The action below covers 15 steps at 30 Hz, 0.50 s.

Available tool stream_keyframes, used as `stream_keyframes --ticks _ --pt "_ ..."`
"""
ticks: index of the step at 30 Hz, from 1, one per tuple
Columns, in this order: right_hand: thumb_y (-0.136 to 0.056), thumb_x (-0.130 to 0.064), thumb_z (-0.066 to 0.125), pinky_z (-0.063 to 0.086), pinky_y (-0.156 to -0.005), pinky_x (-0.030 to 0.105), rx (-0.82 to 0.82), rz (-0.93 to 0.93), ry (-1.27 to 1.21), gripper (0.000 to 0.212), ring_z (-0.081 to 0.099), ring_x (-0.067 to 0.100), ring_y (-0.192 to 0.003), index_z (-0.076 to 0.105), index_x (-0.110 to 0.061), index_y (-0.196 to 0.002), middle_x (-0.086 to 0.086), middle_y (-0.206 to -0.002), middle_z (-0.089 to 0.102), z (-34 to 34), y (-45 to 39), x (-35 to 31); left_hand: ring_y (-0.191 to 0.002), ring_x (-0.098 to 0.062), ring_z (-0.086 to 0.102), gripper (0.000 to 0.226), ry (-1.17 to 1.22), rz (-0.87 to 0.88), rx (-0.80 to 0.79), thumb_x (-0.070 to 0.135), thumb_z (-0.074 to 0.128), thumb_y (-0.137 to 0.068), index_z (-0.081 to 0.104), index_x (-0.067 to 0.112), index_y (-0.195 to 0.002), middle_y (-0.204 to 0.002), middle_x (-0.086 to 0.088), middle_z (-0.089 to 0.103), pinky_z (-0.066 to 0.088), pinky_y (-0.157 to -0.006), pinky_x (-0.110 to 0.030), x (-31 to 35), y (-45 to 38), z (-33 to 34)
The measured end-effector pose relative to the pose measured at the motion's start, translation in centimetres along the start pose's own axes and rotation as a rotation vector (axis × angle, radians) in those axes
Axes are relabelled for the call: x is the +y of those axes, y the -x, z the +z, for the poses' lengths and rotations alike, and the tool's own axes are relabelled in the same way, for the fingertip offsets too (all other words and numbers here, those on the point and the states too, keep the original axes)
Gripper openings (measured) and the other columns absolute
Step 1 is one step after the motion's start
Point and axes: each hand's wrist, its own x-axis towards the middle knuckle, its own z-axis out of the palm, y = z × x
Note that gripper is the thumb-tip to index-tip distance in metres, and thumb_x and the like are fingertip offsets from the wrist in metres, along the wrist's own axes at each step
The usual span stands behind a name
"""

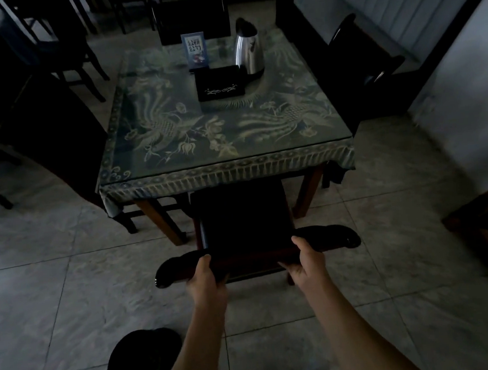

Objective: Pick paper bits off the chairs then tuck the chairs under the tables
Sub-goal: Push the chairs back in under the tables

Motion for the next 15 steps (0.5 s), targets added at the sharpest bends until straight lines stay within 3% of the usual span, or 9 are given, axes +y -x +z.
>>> stream_keyframes --ticks 3,10,15 --pt "-0.088 -0.010 0.070 0.056 -0.061 0.044 -0.002 -0.016 0.017 0.044 0.064 0.033 -0.099 0.053 -0.009 -0.129 0.016 -0.119 0.064 2.0 -1.3 -0.8 -0.101 -0.026 0.065 0.035 -0.021 0.011 -0.001 0.015 0.068 -0.088 0.057 0.006 -0.120 -0.114 -0.014 0.065 0.056 -0.066 -0.034 1.0 -1.3 1.9" --pt "-0.087 -0.011 0.070 0.056 -0.062 0.044 0.004 0.002 0.021 0.041 0.064 0.032 -0.095 0.054 -0.008 -0.124 0.014 -0.108 0.064 5.6 -4.0 -2.6 -0.104 -0.026 0.064 0.040 0.007 0.033 0.040 0.015 0.069 -0.086 0.056 0.006 -0.123 -0.118 -0.014 0.064 0.055 -0.067 -0.038 2.7 -4.3 6.0" --pt "-0.087 -0.010 0.070 0.057 -0.061 0.043 0.016 0.021 0.019 0.028 0.065 0.031 -0.091 0.058 -0.010 -0.112 0.014 -0.103 0.065 6.4 -4.6 -2.4 -0.103 -0.028 0.064 0.023 0.000 0.059 0.084 0.015 0.070 -0.085 0.057 0.012 -0.104 -0.109 -0.014 0.065 0.057 -0.074 -0.042 3.0 -5.4 6.4"
